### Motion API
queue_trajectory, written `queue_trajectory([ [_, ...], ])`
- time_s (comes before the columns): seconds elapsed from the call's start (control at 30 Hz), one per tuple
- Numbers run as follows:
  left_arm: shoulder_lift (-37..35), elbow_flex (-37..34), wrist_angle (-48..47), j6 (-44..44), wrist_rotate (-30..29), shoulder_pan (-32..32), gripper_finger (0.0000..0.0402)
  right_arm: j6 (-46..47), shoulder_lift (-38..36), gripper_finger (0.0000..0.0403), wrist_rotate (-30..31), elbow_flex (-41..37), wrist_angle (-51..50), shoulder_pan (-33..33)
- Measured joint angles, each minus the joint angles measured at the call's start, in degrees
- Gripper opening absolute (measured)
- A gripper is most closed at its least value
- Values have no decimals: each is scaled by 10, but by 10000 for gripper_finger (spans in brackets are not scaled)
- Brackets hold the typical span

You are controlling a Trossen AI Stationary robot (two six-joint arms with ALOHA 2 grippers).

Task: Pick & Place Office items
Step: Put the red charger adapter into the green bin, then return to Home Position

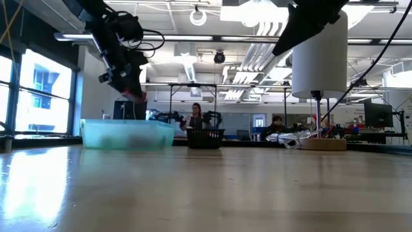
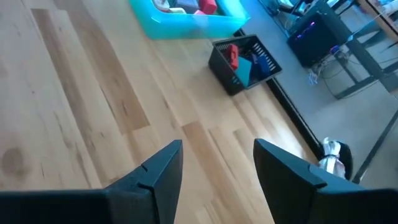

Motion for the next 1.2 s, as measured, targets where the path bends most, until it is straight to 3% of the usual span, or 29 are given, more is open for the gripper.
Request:
queue_trajectory([
  [0.23, 0, 0, 8, 15, 5, 28, 198, -8, 0, 185, 2, -44, 74, 0],
  [0.47, 32, 0, 10, 10, 45, 58, 198, -63, 0, 185, 2, -73, 140, -23],
  [0.97, 145, -8, 56, 7, 53, 23, 201, -63, 0, 185, -39, -73, 142, -34],
  [1.2, 173, -8, 58, 27, 53, 12, 320, -59, 0, 185, -60, -73, 142, -34],
])
